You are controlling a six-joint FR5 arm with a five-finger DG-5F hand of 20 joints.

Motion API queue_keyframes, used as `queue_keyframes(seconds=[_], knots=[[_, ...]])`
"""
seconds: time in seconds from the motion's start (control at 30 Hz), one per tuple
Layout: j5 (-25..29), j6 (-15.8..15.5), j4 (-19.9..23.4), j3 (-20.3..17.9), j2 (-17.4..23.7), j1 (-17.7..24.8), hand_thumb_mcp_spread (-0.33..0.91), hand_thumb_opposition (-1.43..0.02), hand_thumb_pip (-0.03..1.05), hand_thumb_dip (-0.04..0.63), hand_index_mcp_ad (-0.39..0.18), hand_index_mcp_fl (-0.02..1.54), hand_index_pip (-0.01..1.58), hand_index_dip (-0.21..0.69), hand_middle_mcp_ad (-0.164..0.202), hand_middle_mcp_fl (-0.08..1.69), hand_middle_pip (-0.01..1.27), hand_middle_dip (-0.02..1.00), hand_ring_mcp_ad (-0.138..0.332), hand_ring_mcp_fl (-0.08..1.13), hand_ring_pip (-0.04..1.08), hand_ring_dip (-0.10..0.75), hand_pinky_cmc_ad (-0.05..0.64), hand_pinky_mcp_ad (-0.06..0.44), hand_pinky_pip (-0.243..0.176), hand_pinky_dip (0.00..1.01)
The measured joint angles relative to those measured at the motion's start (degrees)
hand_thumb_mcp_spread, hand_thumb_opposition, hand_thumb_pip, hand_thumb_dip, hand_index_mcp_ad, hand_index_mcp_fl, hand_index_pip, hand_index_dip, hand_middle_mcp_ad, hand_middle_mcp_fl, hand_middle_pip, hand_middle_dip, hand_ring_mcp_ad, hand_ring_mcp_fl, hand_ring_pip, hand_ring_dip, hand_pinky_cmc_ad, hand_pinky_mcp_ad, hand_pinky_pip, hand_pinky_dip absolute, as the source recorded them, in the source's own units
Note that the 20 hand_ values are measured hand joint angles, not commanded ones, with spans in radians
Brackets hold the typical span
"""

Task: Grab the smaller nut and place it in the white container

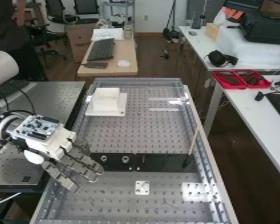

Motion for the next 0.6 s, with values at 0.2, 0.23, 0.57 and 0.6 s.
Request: queue_keyframes(seconds=[0.2, 0.23, 0.57, 0.6], knots=[[-0.22, 0.37, 0.82, -0.11, -0.43, -0.11, 0.46, -0.85, 0.7, 0.269, -0.122, 0.05, 1.48, 0.171, 0.098, 0.15, 0.12, 0.24, 0.127, 0.0, 0.1, 0.087, 0.379, 0.291, -0.01, 0.25], [-0.25, 0.51, 0.83, -0.1, -0.56, -0.14, 0.46, -0.85, 0.7, 0.269, -0.122, 0.05, 1.49, 0.168, 0.101, 0.15, 0.12, 0.24, 0.127, 0.0, 0.1, 0.087, 0.368, 0.291, -0.01, 0.25], [0.0, 1.21, 2.22, -0.42, -1.43, -0.02, 0.46, -0.86, 0.69, 0.269, -0.122, 0.07, 1.51, 0.171, 0.098, 0.15, 0.12, 0.24, 0.127, 0.0, 0.09, 0.087, 0.363, 0.291, 0.003, 0.24], [0.09, 1.39, 2.74, -0.54, -1.52, 0.03, 0.46, -0.86, 0.68, 0.269, -0.122, 0.07, 1.51, 0.171, 0.098, 0.15, 0.12, 0.24, 0.127, 0.0, 0.09, 0.087, 0.363, 0.291, 0.003, 0.24]])
